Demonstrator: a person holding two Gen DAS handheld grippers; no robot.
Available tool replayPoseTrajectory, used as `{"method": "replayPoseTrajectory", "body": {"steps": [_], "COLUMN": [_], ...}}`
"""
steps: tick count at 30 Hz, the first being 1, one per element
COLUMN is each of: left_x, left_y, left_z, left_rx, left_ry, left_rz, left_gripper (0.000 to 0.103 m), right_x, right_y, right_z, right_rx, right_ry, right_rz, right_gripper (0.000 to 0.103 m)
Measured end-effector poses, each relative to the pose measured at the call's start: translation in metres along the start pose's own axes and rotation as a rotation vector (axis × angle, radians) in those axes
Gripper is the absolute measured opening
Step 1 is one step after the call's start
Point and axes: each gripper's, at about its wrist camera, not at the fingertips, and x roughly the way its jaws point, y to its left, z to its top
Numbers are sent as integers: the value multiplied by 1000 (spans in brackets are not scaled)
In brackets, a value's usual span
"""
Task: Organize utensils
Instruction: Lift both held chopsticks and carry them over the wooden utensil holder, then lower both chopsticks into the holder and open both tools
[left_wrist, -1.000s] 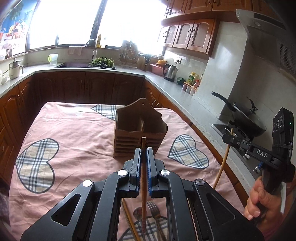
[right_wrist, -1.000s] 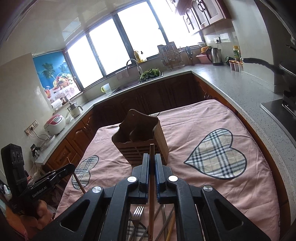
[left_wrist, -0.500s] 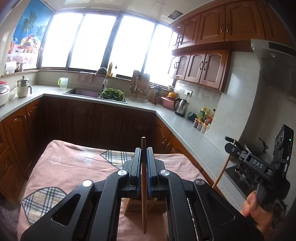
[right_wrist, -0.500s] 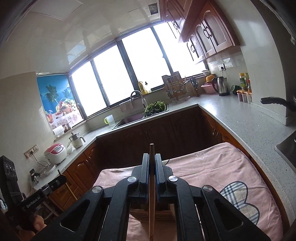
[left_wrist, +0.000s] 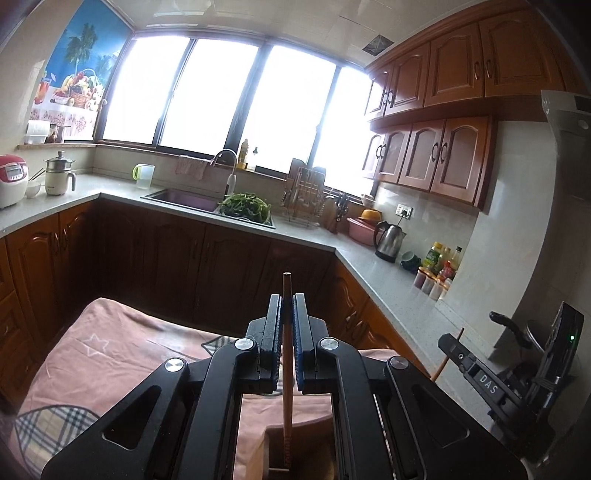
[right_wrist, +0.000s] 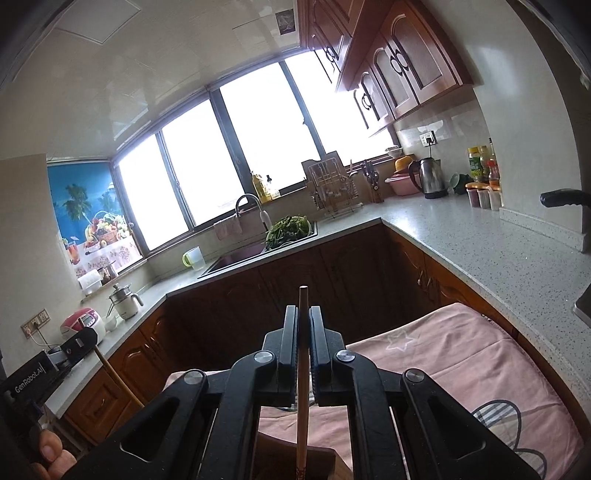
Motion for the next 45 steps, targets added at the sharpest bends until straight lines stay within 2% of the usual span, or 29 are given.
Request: {"method": "replayPoseTrajectory", "body": {"steps": [7, 12, 14, 17, 20, 23, 31, 42, 45], "left_x": [34, 44, 42, 37, 35, 35, 33, 35, 34], "left_y": [4, 9, 9, 10, 10, 10, 10, 6, 6], "left_z": [-46, -68, -73, -73, -72, -73, -74, -75, -75], "left_rx": [-3, -13, -12, -14, -14, -19, 4, 49, 45], "left_ry": [66, 115, 111, 103, 105, 107, 100, 133, 150], "left_rz": [26, 21, 24, 19, 24, 29, 42, 52, 46], "left_gripper": [5, 5, 6, 6, 6, 6, 7, 8, 16], "right_x": [24, 19, 15, 5, -5, -1, 8, 13, 11], "right_y": [-5, -10, -11, -12, -12, -9, -11, -31, -31], "right_z": [-42, -47, -46, -48, -50, -52, -76, -73, -74], "right_rx": [-8, 4, 7, 6, -2, -1, -17, 51, 61], "right_ry": [42, 22, 21, -4, -78, -103, -42, 85, 108], "right_rz": [0, -1, 5, 28, 48, 58, 47, 50, 58], "right_gripper": [5, 5, 5, 5, 5, 5, 6, 11, 17]}}
